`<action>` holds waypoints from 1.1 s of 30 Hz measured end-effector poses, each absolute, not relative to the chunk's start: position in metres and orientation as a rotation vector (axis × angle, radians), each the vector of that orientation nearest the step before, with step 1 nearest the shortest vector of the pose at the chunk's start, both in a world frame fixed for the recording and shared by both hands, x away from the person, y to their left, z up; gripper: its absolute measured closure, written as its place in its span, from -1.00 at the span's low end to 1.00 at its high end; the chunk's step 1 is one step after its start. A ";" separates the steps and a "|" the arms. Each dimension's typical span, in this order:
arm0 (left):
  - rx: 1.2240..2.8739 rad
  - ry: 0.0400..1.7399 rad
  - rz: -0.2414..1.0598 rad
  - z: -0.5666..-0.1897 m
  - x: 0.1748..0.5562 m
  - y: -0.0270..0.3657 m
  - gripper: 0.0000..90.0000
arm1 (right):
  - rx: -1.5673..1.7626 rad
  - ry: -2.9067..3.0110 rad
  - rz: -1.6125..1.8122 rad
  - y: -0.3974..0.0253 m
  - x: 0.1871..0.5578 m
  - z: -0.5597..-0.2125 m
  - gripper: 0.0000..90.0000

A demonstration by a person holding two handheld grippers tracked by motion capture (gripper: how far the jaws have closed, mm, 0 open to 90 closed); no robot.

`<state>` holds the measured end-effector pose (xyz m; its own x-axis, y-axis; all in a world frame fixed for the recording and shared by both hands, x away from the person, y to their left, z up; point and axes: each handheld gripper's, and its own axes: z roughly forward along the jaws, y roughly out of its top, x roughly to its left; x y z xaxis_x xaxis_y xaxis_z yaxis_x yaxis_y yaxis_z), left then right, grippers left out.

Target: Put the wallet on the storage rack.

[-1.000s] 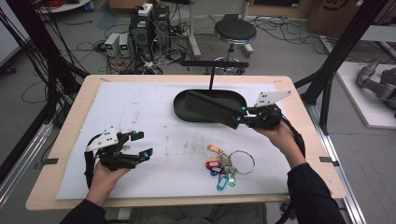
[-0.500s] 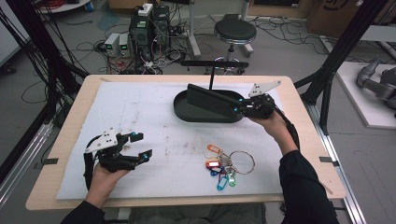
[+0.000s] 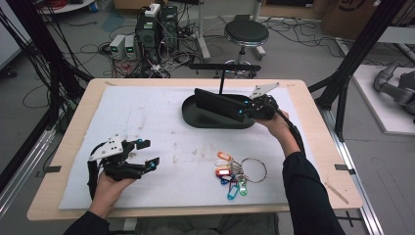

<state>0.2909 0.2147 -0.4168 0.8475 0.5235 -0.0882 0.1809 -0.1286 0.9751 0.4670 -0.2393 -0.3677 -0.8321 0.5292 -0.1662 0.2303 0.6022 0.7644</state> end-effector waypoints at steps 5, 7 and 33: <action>1.700 0.550 0.322 -0.417 0.290 0.217 -0.47 | 0.614 2.451 1.103 -0.231 0.475 -0.374 0.68; 1.698 0.552 0.321 -0.417 0.289 0.218 -0.47 | 0.613 2.452 1.101 -0.229 0.477 -0.378 0.68; 1.695 0.546 0.329 -0.417 0.286 0.219 -0.47 | 0.740 2.450 1.050 -0.239 0.493 -0.395 0.63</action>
<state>0.2864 0.2189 -0.4168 0.8465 0.5258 -0.0829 0.1734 -0.1251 0.9769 0.4926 -0.2391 -0.3947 -0.7923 0.5963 -0.1290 0.3180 0.5841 0.7468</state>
